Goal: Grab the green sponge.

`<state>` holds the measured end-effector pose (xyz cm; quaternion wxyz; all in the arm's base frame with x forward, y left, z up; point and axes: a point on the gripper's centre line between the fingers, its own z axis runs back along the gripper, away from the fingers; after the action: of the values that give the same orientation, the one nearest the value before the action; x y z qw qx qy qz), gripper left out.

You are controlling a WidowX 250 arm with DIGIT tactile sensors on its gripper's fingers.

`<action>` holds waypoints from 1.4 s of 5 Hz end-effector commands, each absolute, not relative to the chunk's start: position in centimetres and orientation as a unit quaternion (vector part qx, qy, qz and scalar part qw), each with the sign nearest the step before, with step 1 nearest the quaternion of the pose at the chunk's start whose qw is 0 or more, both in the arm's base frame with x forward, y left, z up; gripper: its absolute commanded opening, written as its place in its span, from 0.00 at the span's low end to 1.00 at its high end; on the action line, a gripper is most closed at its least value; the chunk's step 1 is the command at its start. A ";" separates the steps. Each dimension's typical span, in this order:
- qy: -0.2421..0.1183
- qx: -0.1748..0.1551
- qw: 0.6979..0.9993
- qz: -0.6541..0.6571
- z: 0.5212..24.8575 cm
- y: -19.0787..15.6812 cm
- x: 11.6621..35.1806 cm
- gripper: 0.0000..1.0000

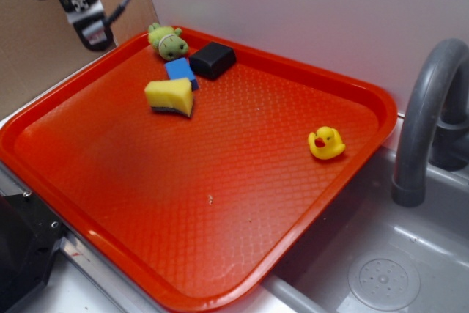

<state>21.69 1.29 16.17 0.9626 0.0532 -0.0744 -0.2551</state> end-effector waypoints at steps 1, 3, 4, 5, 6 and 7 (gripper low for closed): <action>-0.055 0.063 0.928 -0.363 11.8 2.1 24.6 1.00; -0.012 0.054 0.933 -0.355 8.4 3.2 26.0 1.00; -0.012 0.031 0.934 -0.355 7.1 3.5 26.4 1.00; 0.011 0.046 0.929 -0.366 5.3 2.8 26.7 1.00; 0.021 0.055 0.926 -0.372 4.5 2.5 27.0 1.00; 0.026 0.053 0.926 -0.373 3.5 1.8 26.6 1.00</action>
<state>26.00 3.14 2.79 0.9343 0.0413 0.0461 -0.3511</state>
